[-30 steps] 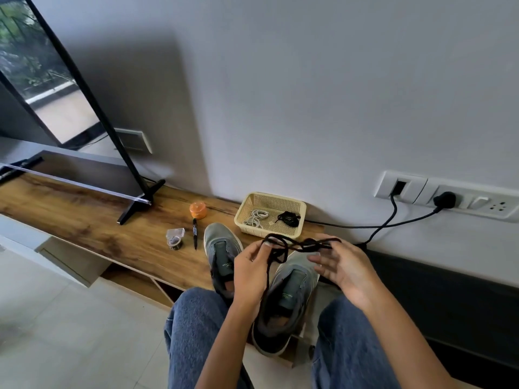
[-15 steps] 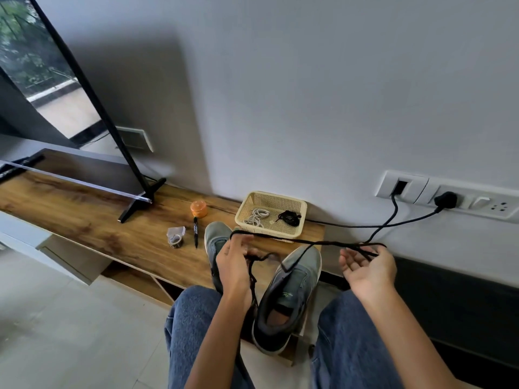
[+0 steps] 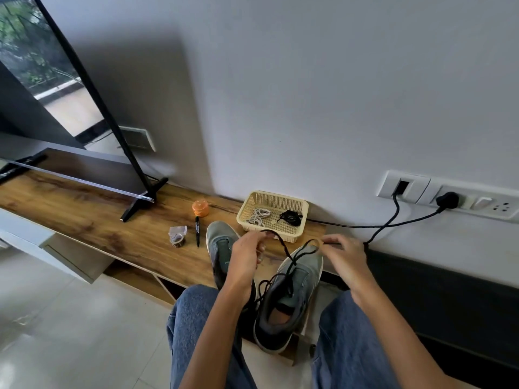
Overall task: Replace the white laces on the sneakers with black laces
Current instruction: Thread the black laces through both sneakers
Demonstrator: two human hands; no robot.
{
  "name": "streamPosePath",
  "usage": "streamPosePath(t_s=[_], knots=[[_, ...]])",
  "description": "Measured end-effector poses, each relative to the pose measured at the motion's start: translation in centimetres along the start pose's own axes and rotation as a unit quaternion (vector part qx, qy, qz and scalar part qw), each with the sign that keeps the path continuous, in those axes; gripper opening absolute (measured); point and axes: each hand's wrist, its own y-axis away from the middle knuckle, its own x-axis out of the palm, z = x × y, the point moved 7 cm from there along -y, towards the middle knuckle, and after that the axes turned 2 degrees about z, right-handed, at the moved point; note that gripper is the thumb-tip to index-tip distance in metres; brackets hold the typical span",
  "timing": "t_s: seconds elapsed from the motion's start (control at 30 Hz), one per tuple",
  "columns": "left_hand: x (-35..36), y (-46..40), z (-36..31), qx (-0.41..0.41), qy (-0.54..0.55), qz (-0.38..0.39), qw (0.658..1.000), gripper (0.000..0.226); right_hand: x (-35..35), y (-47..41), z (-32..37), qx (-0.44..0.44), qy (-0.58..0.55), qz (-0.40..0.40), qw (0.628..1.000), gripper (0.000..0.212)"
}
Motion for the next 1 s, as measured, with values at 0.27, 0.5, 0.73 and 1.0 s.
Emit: streamPosePath(t_s=[0.27, 0.5, 0.73, 1.0], knots=[[3.9, 1.5, -1.7, 0.104, -0.109, 0.165, 0.975, 0.025, 3.9, 2.2, 4.2, -0.168, -0.062, 0.177, 0.968, 0.016], [1.4, 0.2, -0.6, 0.097, -0.167, 0.111, 0.975, 0.026, -0.6, 0.5, 3.7, -0.168, -0.083, 0.010, 0.982, 0.023], [-0.2, -0.2, 0.4, 0.040, 0.023, 0.047, 0.998, 0.010, -3.2, -0.4, 1.7, -0.129, -0.179, -0.069, 0.973, 0.018], [2.8, 1.3, 2.6, -0.078, -0.045, 0.126, 0.988, 0.038, 1.2, 1.6, 2.5, -0.152, -0.103, 0.109, 0.977, 0.011]])
